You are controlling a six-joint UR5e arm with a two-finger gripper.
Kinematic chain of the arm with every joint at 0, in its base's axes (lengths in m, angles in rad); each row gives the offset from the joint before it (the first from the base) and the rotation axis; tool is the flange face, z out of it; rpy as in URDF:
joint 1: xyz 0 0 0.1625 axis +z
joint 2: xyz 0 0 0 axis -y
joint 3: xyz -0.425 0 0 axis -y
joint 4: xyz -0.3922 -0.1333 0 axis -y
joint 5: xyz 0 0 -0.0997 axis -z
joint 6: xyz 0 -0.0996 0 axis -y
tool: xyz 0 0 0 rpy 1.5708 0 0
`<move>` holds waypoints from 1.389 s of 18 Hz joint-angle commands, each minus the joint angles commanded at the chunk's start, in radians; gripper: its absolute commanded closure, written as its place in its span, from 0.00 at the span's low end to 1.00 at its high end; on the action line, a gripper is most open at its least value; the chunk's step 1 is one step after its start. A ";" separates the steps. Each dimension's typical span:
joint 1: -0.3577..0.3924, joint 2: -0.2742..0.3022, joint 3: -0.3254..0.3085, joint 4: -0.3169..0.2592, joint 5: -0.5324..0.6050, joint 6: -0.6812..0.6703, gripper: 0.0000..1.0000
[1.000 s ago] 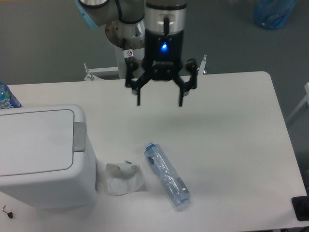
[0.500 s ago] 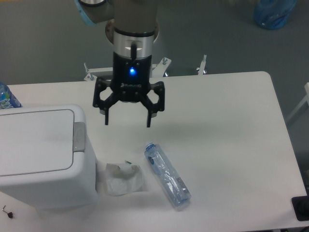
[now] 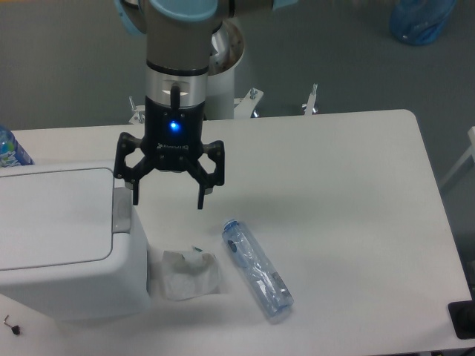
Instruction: Open the trash can
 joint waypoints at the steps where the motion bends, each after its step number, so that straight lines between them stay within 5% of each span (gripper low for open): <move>1: -0.005 -0.002 0.000 0.002 0.002 0.002 0.00; 25: -0.017 -0.023 -0.012 0.005 0.005 0.002 0.00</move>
